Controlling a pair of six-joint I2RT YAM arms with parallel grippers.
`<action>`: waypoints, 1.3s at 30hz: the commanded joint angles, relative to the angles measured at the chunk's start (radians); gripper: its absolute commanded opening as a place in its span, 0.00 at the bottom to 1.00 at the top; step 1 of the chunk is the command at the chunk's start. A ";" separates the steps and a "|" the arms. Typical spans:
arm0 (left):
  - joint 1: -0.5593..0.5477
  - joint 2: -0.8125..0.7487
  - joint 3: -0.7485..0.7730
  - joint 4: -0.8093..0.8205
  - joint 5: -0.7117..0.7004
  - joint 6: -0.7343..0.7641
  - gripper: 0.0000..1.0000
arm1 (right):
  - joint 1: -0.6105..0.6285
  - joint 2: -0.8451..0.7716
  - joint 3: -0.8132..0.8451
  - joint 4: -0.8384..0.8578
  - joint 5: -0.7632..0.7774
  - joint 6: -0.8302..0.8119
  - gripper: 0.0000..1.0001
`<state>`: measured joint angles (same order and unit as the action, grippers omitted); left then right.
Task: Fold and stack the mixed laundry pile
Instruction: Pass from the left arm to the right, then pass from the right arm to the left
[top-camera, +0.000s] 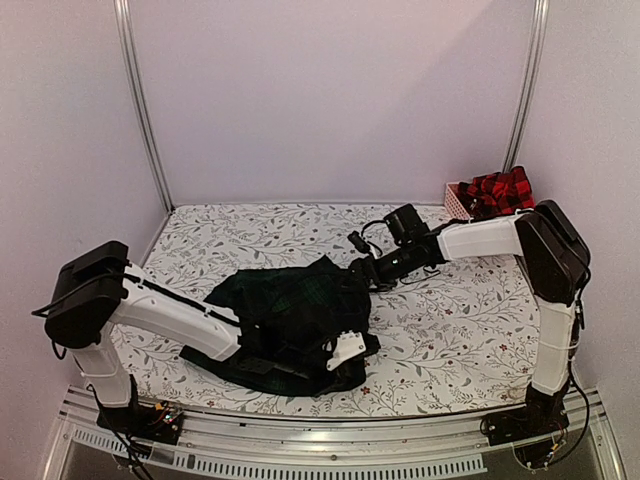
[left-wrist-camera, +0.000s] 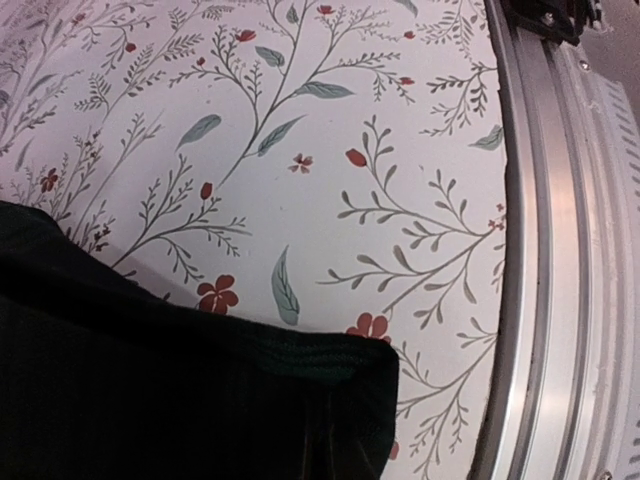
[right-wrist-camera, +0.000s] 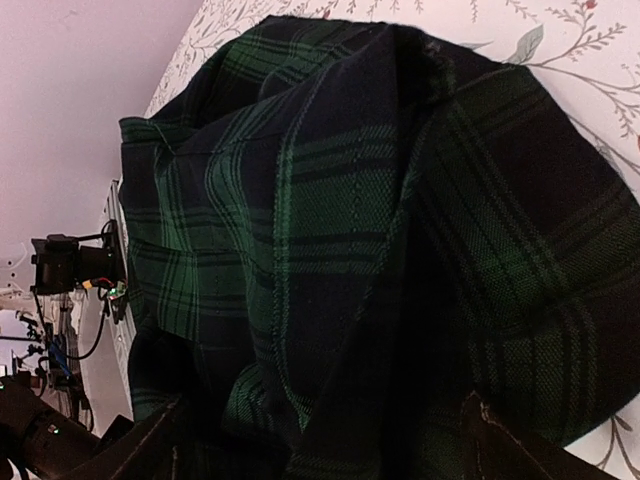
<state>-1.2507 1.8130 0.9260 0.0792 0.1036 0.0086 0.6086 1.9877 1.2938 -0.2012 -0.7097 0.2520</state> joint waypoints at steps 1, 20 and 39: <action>-0.029 0.006 0.008 0.030 0.009 0.020 0.01 | 0.044 0.066 0.067 -0.024 -0.008 0.016 0.82; 0.270 -0.758 -0.295 0.214 -0.121 -0.185 0.88 | 0.053 -0.213 0.301 -0.161 0.152 -0.544 0.00; 0.519 -0.855 -0.208 0.034 0.076 -0.109 0.96 | 0.261 -0.364 0.246 -0.222 0.434 -0.892 0.00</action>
<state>-0.7391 0.9752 0.7609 0.0849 0.1532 -0.0967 0.9215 1.6531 1.5684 -0.4725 -0.2844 -0.6582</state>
